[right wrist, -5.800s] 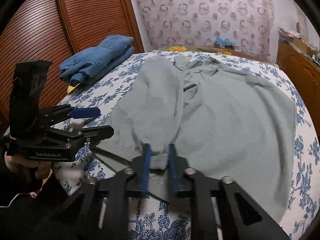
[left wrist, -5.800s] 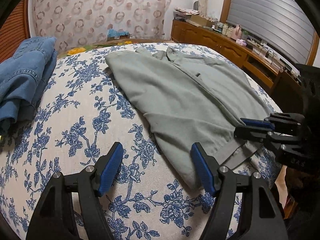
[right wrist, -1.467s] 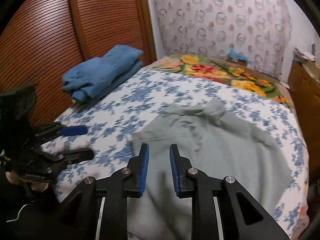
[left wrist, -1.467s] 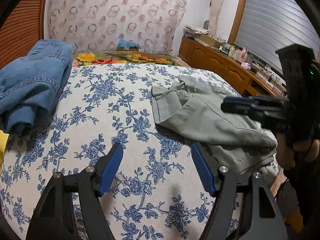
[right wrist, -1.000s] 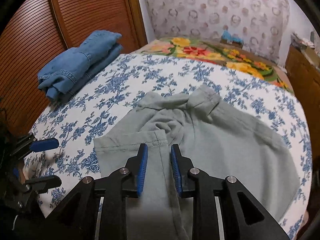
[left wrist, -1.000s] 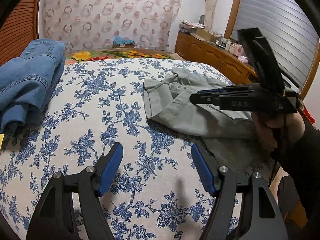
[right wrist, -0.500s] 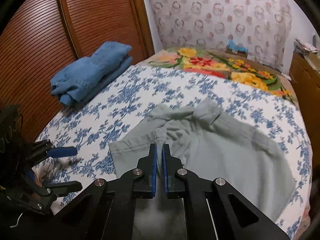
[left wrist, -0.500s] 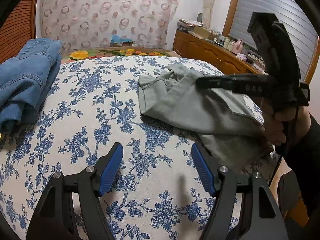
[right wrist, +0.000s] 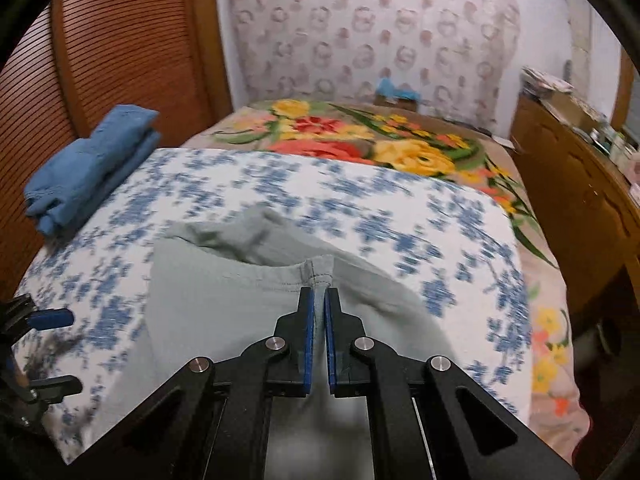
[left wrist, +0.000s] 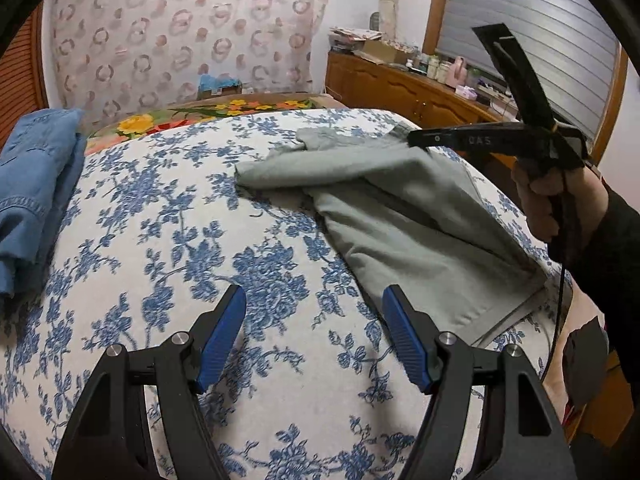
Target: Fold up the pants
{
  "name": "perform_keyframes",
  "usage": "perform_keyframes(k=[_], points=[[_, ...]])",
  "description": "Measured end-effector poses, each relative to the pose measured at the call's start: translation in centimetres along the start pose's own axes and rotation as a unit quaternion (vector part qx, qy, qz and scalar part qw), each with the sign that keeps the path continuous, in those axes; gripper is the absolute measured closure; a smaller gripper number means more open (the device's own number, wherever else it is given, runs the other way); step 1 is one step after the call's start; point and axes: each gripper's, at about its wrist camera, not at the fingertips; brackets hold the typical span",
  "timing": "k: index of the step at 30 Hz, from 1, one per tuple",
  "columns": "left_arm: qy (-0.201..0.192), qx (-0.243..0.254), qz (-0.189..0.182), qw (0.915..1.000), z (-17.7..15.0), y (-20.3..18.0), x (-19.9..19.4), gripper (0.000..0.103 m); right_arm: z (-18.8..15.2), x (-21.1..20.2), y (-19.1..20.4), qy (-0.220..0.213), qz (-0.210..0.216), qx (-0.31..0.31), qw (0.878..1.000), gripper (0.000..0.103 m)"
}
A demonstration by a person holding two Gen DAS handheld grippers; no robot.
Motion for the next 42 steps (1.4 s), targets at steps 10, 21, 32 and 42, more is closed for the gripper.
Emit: perform_keyframes(k=[10,21,32,42], points=[[0.017,0.003,0.009,0.9998,-0.2,-0.1,1.4,0.031,0.0,-0.8,-2.8,-0.03,-0.025,0.038,0.999,0.098],[0.022,0.001,0.008,0.9997,-0.3,-0.1,1.7,0.031,-0.7,-2.5,-4.4,-0.041,-0.078,0.076,0.993,0.099],[0.023,0.002,0.008,0.9997,-0.4,-0.2,1.8,0.031,-1.0,-0.2,-5.5,0.007,-0.086,0.104,0.991,0.098],[0.022,0.003,0.009,0.9997,-0.5,-0.2,1.9,0.031,-3.1,-2.5,-4.4,-0.002,-0.067,0.083,0.994,0.077]])
Point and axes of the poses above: each gripper's, at about its wrist camera, not at the fingertips, and x roughly the way its jaws point, y to its left, z to its top, and after that the axes turned 9 degrees about y, right-handed
